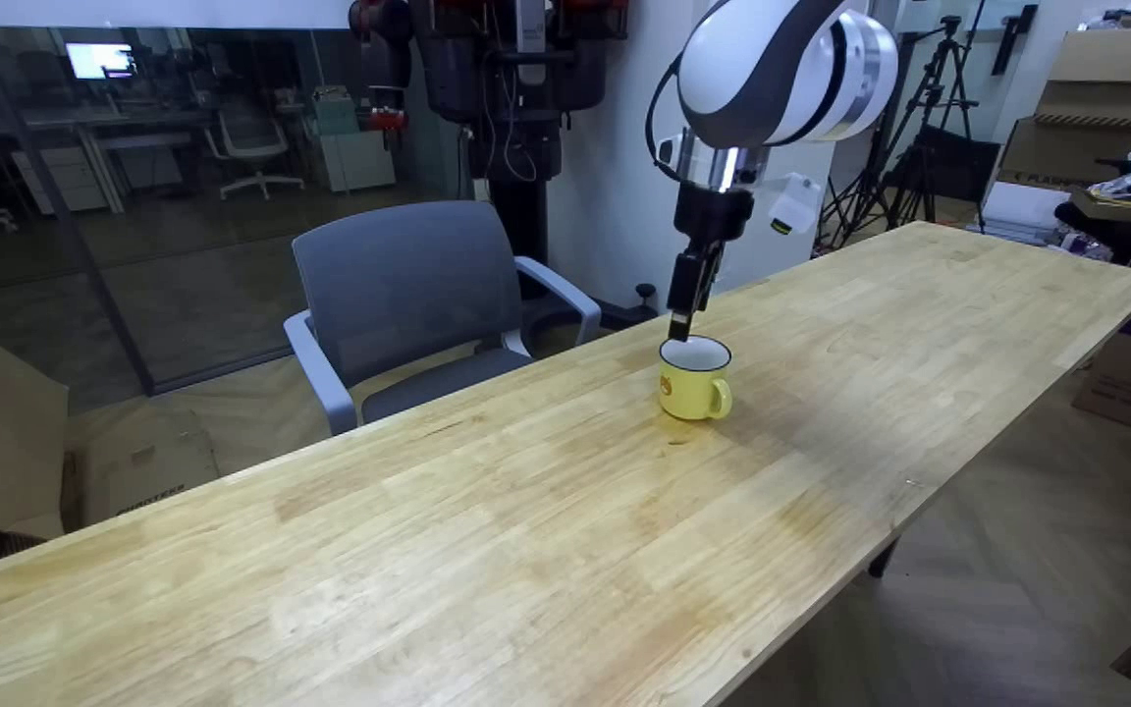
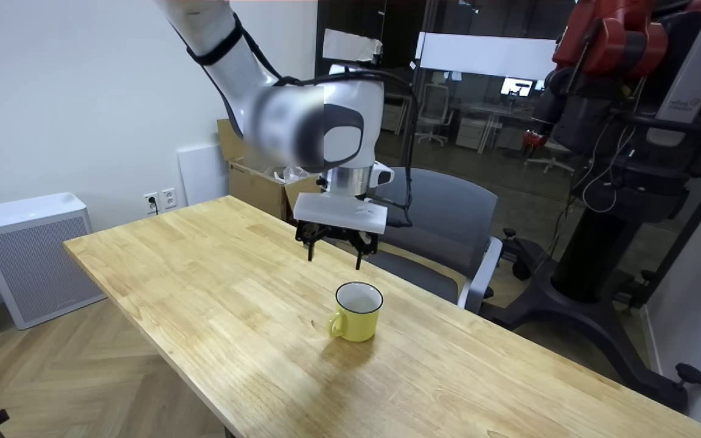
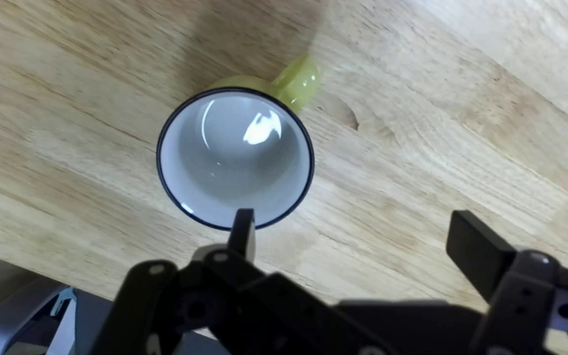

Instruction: Move the yellow mug forwards

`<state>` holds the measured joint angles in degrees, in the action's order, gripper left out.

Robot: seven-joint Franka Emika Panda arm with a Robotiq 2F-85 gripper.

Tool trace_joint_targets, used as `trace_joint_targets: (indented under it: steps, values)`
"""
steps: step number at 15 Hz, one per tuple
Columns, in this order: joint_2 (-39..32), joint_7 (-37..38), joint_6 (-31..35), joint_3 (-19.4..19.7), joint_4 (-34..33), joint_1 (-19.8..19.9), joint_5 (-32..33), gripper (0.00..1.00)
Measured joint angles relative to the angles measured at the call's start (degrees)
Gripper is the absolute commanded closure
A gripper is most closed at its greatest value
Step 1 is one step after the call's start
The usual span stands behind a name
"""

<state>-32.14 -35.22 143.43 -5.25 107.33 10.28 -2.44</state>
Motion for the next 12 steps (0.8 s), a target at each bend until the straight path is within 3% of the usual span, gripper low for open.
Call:
trace_joint_targets:
  steps: [12]
  values:
    - [-6.9,-0.2,-0.5,-0.4,-4.4,2.4,-1.0,0.0]
